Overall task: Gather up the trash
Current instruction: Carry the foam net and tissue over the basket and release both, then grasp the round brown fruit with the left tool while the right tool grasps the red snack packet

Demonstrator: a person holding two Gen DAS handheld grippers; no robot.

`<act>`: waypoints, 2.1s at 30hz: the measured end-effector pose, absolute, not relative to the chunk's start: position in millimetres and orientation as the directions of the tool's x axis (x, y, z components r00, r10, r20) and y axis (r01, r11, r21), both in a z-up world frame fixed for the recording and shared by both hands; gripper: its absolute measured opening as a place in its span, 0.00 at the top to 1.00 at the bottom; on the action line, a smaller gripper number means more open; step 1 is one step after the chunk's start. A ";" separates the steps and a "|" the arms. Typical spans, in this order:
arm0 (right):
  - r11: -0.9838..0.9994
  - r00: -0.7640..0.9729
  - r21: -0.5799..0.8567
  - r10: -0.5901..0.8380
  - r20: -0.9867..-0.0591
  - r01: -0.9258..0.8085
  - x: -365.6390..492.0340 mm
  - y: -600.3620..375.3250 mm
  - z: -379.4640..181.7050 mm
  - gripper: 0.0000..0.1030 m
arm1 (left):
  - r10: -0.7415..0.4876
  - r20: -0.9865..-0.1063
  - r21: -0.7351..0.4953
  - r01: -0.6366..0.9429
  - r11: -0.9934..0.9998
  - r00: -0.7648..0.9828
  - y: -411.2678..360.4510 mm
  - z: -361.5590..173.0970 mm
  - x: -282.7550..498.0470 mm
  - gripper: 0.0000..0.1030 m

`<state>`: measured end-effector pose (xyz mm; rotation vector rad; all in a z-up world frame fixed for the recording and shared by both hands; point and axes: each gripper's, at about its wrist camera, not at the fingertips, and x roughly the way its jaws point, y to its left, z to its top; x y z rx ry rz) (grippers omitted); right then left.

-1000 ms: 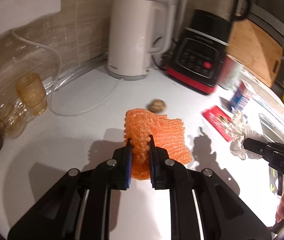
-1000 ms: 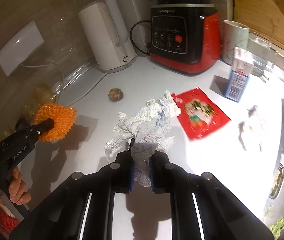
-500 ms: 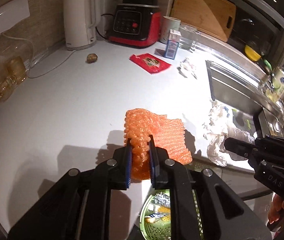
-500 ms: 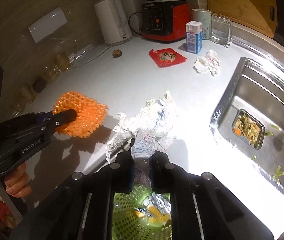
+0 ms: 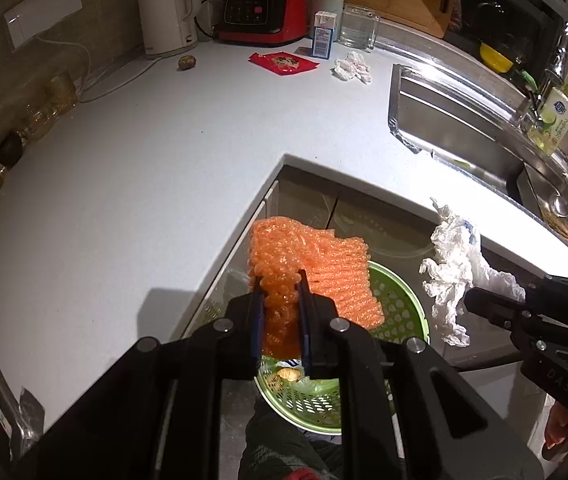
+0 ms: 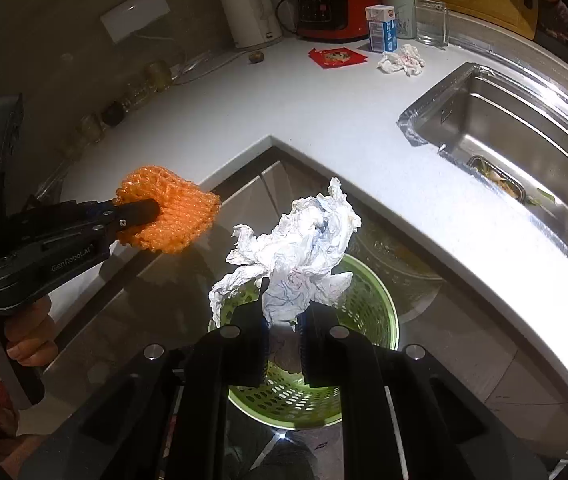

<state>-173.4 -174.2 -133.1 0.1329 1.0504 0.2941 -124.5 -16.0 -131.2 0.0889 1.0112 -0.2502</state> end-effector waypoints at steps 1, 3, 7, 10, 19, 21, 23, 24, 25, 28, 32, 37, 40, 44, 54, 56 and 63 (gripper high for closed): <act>0.952 0.453 0.248 0.303 -0.838 -0.177 -176.1 -174.0 -139.1 0.88 | -0.160 -0.849 -0.037 0.246 0.968 0.504 -17.5 -131.8 -128.3 0.87; 0.948 0.434 0.257 0.314 -0.844 -0.186 -180.7 -173.5 -151.9 0.88 | -0.155 -0.851 -0.034 0.243 0.969 0.501 -19.8 -133.1 -136.9 0.87; 0.946 0.395 0.259 0.319 -0.862 -0.197 -184.5 -170.6 -175.2 0.74 | -0.136 -0.855 -0.017 0.235 0.972 0.500 -23.6 -136.1 -146.4 0.86; 0.947 0.372 0.257 0.313 -0.874 -0.191 -186.2 -170.4 -185.5 0.49 | -0.126 -0.864 -0.013 0.229 0.973 0.488 -25.9 -141.9 -153.0 0.86; 0.962 0.471 0.199 0.266 -0.841 -0.188 -198.3 -184.3 -145.1 0.20 | -0.119 -0.877 -0.015 0.222 0.975 0.465 -39.0 -156.4 -161.6 0.86; 0.966 0.493 0.183 0.251 -0.833 -0.182 -201.2 -189.3 -135.5 0.17 | -0.120 -0.881 -0.014 0.228 0.974 0.457 -44.1 -161.7 -161.5 0.86; 0.970 0.511 0.175 0.239 -0.826 -0.169 -203.8 -195.3 -127.0 0.17 | -0.121 -0.887 -0.014 0.236 0.972 0.446 -49.5 -167.1 -160.4 0.86; 0.971 0.518 0.174 0.235 -0.823 -0.163 -205.1 -198.7 -123.5 0.16 | -0.122 -0.892 -0.016 0.239 0.971 0.436 -52.1 -170.2 -160.2 0.86; 0.972 0.524 0.173 0.231 -0.820 -0.157 -205.8 -201.4 -120.5 0.16 | -0.125 -0.897 -0.021 0.242 0.970 0.424 -54.2 -173.3 -159.6 0.82; 0.975 0.535 0.173 0.221 -0.815 -0.138 -208.7 -208.4 -115.6 0.16 | -0.127 -0.913 -0.030 0.248 0.968 0.387 -61.1 -182.5 -158.8 0.51; 0.978 0.546 0.171 0.211 -0.811 -0.123 -212.2 -215.0 -111.5 0.16 | -0.127 -0.909 -0.020 0.262 0.965 0.398 -69.0 -181.5 -163.6 0.31; 0.979 0.566 0.172 0.203 -0.799 -0.109 -212.8 -219.5 -106.2 0.16 | -0.133 -0.904 -0.019 0.272 0.962 0.407 -72.4 -174.0 -164.2 0.22; 0.979 0.577 0.177 0.205 -0.790 -0.105 -212.6 -221.3 -102.1 0.16 | -0.134 -0.898 -0.019 0.267 0.964 0.418 -70.5 -167.5 -162.8 0.20; 0.977 0.588 0.182 0.210 -0.781 -0.107 -210.3 -221.5 -94.7 0.16 | -0.130 -0.892 -0.018 0.254 0.967 0.432 -67.2 -158.2 -156.2 0.19; 0.975 0.632 0.174 0.221 -0.742 -0.137 -166.7 -214.7 -67.6 0.10 | -0.143 -0.857 -0.032 0.226 0.974 0.494 -46.2 -122.5 -110.3 0.09; 0.976 0.640 0.167 0.218 -0.736 -0.140 -150.3 -211.8 -63.2 0.08 | -0.148 -0.850 -0.038 0.222 0.974 0.505 -38.7 -116.6 -93.3 0.08; 0.975 0.662 0.134 0.220 -0.716 -0.178 -68.8 -191.3 -52.6 0.02 | -0.138 -0.828 -0.042 0.185 0.982 0.544 -7.0 -102.8 -9.4 0.08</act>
